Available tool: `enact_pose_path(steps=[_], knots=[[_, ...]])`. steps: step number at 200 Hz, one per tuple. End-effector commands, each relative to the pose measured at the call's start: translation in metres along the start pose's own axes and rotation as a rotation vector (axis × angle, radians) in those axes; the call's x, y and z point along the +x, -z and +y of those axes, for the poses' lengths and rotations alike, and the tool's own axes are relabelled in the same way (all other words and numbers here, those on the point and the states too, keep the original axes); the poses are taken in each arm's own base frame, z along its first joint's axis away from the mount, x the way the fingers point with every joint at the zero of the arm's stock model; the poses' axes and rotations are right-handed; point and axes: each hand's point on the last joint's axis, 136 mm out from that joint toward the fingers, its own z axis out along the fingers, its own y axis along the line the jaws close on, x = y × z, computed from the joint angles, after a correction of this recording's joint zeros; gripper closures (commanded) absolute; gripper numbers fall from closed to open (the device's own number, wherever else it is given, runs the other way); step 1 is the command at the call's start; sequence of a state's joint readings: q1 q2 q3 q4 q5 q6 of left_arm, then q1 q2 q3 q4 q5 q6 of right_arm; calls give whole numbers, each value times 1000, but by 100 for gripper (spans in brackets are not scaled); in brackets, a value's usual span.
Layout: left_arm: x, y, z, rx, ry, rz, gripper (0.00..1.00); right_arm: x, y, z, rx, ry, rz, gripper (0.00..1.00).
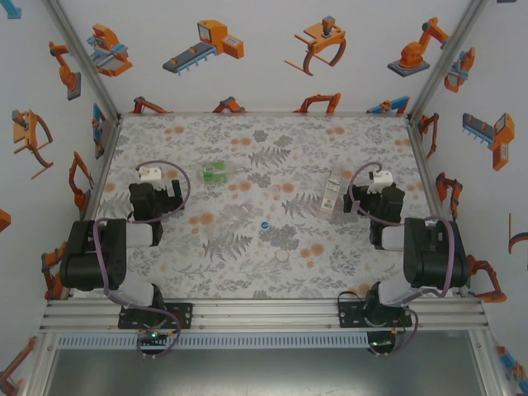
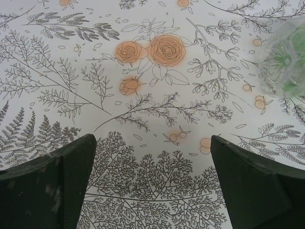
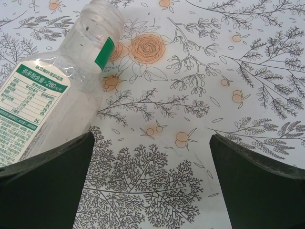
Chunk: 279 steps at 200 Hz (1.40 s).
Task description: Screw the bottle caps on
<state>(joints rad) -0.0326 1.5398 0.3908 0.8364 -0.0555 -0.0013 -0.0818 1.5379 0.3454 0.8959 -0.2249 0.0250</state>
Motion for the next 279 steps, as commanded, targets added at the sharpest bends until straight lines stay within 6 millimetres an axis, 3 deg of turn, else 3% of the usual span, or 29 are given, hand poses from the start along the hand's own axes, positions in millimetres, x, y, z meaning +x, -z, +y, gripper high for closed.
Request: enact_pose_path(steps=[1, 94, 125, 184, 208, 240, 279], knots=[[-7, -2, 0, 6, 21, -9, 3, -11, -2, 2, -17, 25, -36, 1], [-7, -3, 1, 13, 31, -9, 3, -12, -2, 1, -11, 23, -38, 1], [-7, -3, 1, 14, 33, -9, 3, -11, -3, -31, 169, -57, -16, 1], [-8, -2, 1, 14, 32, -13, 3, -12, -2, -29, 165, -53, -18, 1], [-22, 7, -5, 8, -10, -29, 3, -24, 7, -21, 127, -30, -44, 1], [-49, 29, -5, -74, -41, -38, 3, -42, 27, -23, 164, -43, -63, 1], [-69, 48, -13, -86, 29, 29, 3, -45, 36, -17, 156, -146, 80, 5]])
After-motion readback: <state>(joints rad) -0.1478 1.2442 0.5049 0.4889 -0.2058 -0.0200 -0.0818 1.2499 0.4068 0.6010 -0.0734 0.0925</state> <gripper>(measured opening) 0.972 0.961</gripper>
